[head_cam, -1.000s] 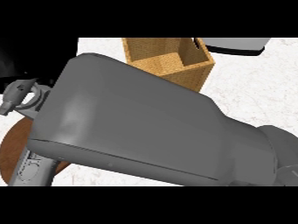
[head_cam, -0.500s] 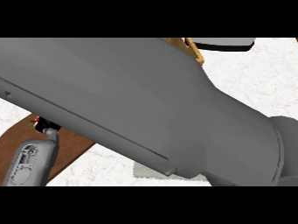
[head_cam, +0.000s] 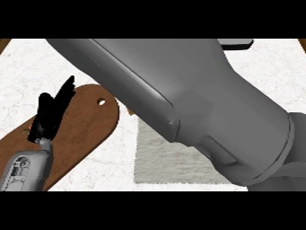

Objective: Pick the lemon from the placemat and place it in the basket

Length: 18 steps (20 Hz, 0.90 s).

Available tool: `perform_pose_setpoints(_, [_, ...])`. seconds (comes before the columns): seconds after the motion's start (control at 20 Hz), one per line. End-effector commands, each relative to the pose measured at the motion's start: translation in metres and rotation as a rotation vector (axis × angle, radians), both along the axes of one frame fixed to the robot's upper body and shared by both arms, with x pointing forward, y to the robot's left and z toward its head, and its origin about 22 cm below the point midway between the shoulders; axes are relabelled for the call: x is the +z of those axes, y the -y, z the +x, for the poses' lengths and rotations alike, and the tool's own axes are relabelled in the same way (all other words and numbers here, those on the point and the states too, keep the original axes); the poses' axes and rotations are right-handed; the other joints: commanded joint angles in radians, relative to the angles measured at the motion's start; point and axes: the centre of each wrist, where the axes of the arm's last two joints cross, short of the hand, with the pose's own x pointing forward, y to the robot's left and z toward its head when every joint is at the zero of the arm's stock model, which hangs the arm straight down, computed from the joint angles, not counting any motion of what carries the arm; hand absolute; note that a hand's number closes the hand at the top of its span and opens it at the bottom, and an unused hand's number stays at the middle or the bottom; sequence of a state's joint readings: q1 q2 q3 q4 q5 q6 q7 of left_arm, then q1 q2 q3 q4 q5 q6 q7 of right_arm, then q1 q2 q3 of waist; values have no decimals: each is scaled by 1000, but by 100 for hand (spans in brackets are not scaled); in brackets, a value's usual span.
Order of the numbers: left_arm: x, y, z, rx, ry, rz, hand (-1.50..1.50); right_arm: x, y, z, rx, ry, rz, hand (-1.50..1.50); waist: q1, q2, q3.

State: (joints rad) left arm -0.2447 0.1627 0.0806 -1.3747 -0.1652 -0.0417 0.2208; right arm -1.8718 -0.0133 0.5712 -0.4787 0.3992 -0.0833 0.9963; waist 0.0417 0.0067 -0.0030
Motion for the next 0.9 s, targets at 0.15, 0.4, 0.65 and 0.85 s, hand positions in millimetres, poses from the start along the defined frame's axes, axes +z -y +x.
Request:
perform_pose_setpoints(0.15, [3,-16,0,7,5,-11,0,-24,48,42,63,-59,-20,150,-21,1,2])
perform_pose_setpoints(0.4, [5,-15,11,7,0,3,0,-57,39,45,100,-62,0,150,-20,2,2])
perform_pose_setpoints(0.65, [0,4,0,19,9,22,0,-84,51,56,104,-108,-26,150,-21,-1,2])
perform_pose_setpoints(0.85, [-14,3,1,6,-6,10,0,-114,68,67,101,-183,86,150,-14,6,2])
